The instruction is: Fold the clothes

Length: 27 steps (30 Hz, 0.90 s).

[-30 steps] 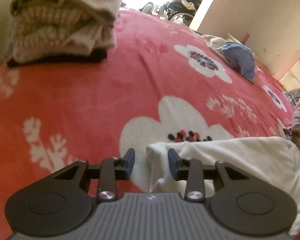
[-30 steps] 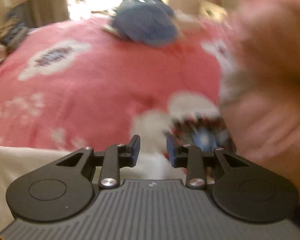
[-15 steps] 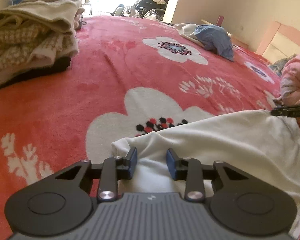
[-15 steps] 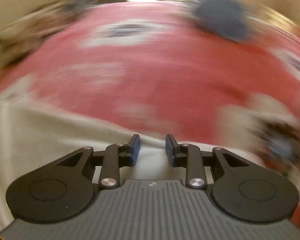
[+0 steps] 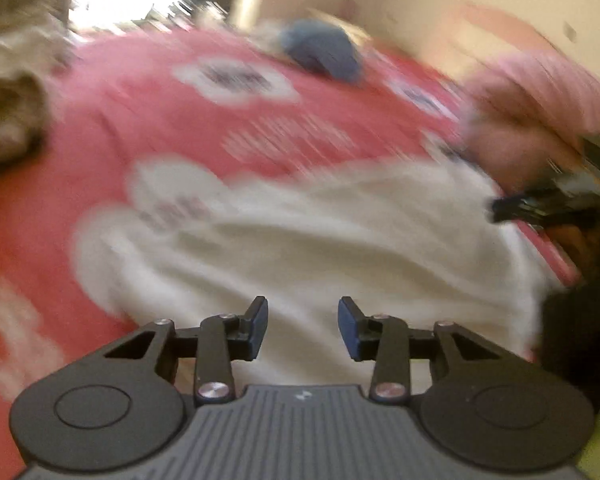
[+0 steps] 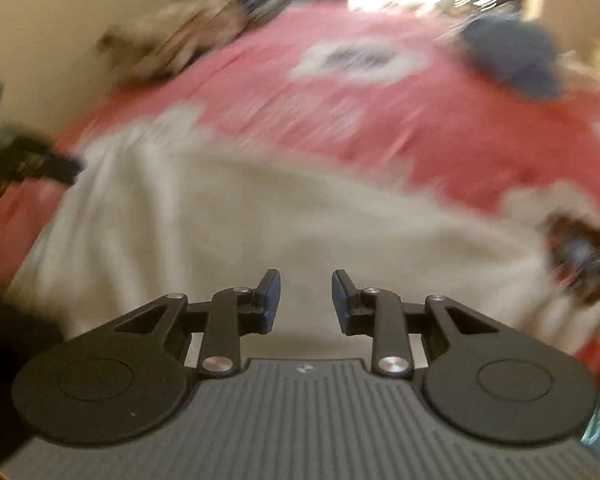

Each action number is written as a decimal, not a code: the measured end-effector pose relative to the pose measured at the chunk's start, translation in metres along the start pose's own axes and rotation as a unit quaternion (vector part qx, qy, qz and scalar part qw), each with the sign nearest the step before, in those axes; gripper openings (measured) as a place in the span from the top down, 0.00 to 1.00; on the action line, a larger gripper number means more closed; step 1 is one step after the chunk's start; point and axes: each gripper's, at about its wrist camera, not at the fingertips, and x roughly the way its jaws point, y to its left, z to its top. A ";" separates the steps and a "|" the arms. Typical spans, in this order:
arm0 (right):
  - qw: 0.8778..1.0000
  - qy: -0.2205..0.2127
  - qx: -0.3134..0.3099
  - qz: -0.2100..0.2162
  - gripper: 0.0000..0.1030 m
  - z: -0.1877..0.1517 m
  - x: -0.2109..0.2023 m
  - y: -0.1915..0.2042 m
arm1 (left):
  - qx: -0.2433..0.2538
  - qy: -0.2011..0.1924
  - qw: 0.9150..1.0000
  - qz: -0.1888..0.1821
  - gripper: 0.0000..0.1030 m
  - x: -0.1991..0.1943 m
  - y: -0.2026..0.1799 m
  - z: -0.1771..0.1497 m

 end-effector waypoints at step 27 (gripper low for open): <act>0.965 0.116 0.004 0.233 0.39 0.148 0.108 0.173 | -0.198 0.034 0.980 0.003 0.45 -0.038 0.023 -0.064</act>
